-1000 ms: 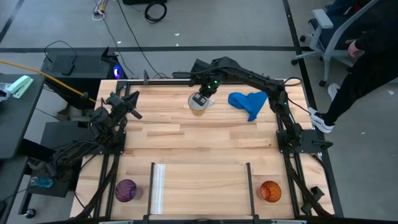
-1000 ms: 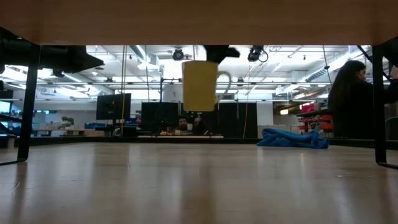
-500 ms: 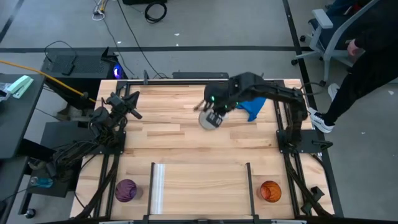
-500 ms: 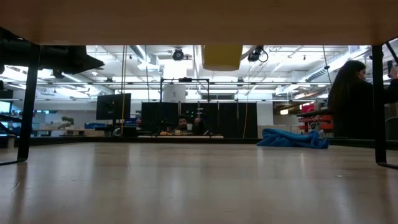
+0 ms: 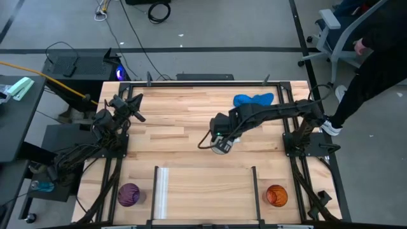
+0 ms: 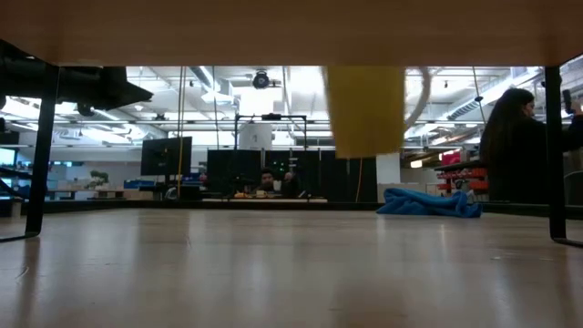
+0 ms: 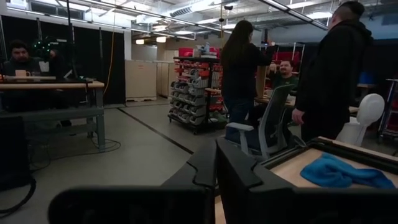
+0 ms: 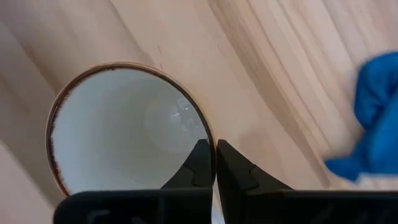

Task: Stack small to large cups/mugs on shelf
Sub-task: Move the yellow mug to the center of the table

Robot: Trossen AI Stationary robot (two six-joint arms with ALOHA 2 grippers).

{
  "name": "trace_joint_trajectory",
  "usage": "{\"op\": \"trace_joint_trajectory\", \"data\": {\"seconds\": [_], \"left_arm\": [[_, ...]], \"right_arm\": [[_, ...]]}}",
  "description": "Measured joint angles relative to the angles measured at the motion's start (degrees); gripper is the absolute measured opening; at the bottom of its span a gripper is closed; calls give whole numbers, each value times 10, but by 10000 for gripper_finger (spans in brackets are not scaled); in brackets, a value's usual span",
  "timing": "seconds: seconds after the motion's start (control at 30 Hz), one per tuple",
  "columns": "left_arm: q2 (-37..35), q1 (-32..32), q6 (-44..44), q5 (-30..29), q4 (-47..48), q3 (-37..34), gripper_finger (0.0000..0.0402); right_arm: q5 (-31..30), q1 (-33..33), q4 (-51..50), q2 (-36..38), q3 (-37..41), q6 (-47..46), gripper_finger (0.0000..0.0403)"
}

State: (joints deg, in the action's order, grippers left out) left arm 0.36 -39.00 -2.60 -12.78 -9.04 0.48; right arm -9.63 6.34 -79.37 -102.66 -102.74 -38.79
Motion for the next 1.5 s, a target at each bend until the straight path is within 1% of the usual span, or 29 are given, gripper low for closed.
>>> {"op": "trace_joint_trajectory", "data": {"seconds": [0.13, 0.27, 0.37, 0.5, 0.63, 0.7, 1.0, 1.13, 1.23, 1.5], "left_arm": [[0, 0, -13, 4, 0, 0, 22], [0, 0, -13, 21, 0, 0, 17], [0, 0, -13, 22, 4, 0, 14], [0, 0, -13, 22, 12, 0, 14], [0, 0, -13, 22, 13, 0, 21], [0, 0, -13, 22, 13, 0, 24], [0, 0, -17, 22, 18, 0, 17], [0, 0, -17, 22, 21, 0, 23], [0, 0, -17, 22, 22, 0, 27], [0, 0, -17, 22, 23, 0, 24]], "right_arm": [[19, -19, 72, 8, 55, 11, 7], [54, -34, 110, 4, 91, 22, 7], [74, -37, 136, 3, 111, 28, 7], [89, -36, 142, 3, 115, 32, 7], [109, -35, 173, 3, 115, 41, 6], [110, -35, 171, 3, 115, 48, 6], [126, -35, 185, -19, 116, 63, 6], [134, -35, 196, -20, 125, 62, 6], [151, -36, 213, -20, 144, 62, 6], [151, -36, 233, -21, 162, 64, 6]]}}
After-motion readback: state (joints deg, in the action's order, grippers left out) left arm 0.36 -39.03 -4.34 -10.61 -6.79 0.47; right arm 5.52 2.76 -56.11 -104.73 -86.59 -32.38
